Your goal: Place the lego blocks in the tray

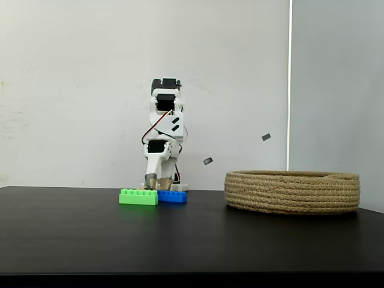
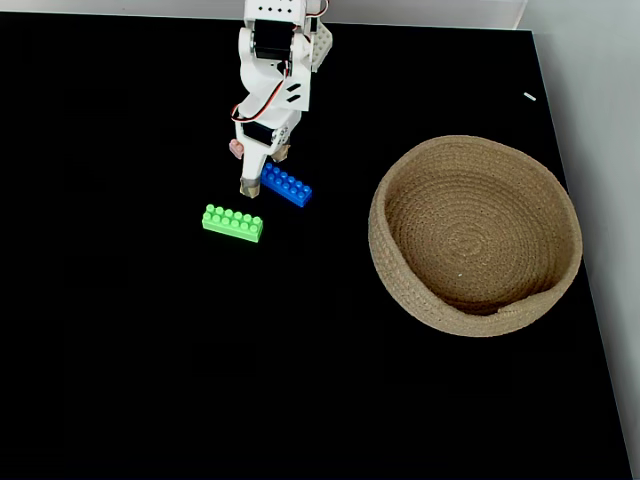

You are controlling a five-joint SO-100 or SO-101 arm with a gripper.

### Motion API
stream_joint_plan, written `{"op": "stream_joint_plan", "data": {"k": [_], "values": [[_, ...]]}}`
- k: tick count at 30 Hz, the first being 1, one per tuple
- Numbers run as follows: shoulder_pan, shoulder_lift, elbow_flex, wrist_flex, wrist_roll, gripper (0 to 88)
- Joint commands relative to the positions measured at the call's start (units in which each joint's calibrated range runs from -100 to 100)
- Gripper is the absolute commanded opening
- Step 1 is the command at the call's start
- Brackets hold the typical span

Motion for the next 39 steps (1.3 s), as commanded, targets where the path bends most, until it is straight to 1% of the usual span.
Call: {"op": "stream_joint_plan", "data": {"k": [1,11,16,18,20,22,28,32,36,39], "values": [[-0.37,1.28,-4.06,0.21,-0.20,28.3],[-1.61,3.94,-4.79,0.30,-0.49,26.8],[-2.02,4.29,-4.25,-0.87,-0.49,23.4],[-2.19,4.46,-3.61,-2.04,-0.24,19.2],[-2.27,4.37,-2.88,-3.29,0.44,12.4],[-2.93,3.77,-2.42,-4.45,2.25,0.4],[-3.92,0.33,-0.33,-3.70,3.61,0.1],[-4.74,-4.31,-4.61,5.88,3.17,0.1],[-9.28,-7.84,-11.91,12.87,-0.24,0.1],[-14.72,-7.75,-16.83,12.71,-3.52,0.1]]}}
